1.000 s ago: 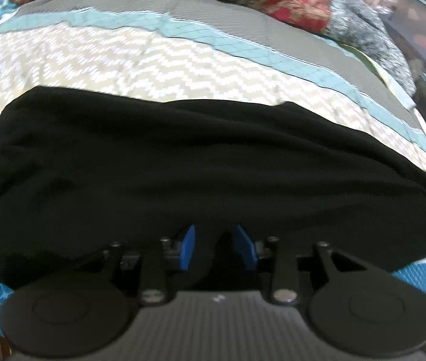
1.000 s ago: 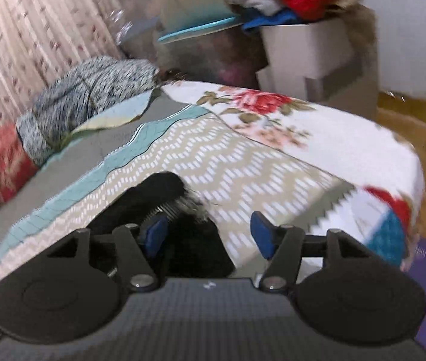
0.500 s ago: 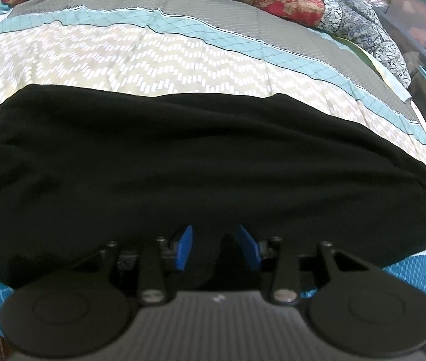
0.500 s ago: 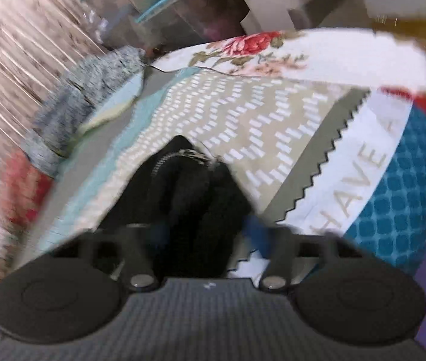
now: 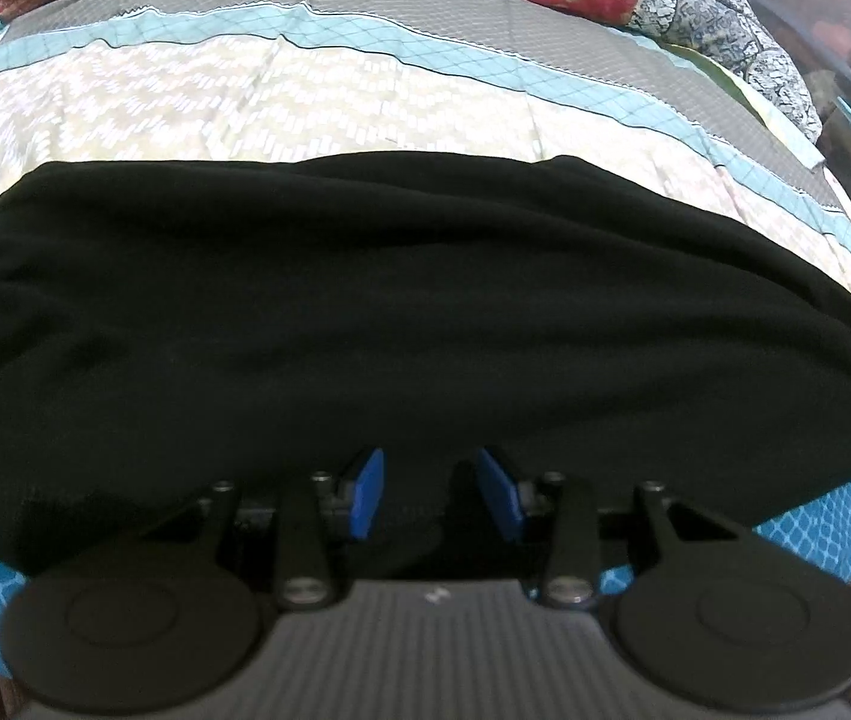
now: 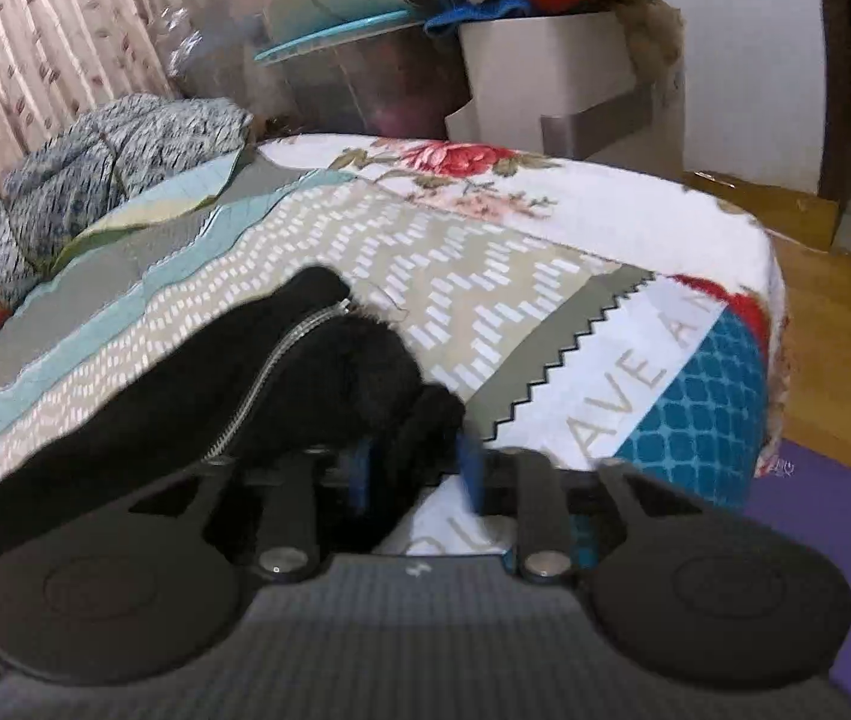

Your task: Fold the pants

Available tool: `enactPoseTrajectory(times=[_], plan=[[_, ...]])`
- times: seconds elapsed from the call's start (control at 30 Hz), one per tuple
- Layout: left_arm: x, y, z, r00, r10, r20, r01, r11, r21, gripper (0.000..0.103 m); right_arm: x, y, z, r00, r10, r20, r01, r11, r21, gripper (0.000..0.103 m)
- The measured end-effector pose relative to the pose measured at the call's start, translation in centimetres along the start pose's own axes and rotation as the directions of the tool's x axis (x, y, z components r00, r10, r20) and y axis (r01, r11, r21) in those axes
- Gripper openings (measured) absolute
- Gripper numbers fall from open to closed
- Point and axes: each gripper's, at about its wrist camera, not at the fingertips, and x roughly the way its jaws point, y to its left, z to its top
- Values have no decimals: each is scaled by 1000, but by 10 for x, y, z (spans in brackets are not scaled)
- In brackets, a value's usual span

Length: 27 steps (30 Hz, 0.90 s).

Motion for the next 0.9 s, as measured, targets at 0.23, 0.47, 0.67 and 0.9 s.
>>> enactPoseTrajectory(times=[0.23,0.47,0.67,0.9], plan=[[-3,2,-1,1000,-1,15,1,1000,-20,37,-48,1,8,995,75,60,-78,996,45,59],[-2,0,-2,1000,21,18,-20,999,-43,38,-79,72,-31,944,306,-123,-316,946,-69,59],[-1,-8,-5,998,57,22,-56,998,-21,47,-94,136,-89,834,427,-348,-491,863,-118,58],[1,-19,-10,995,86,42,-88,996,34,56,-104,174,-130,761,436,-480,-558,817,-143,58]])
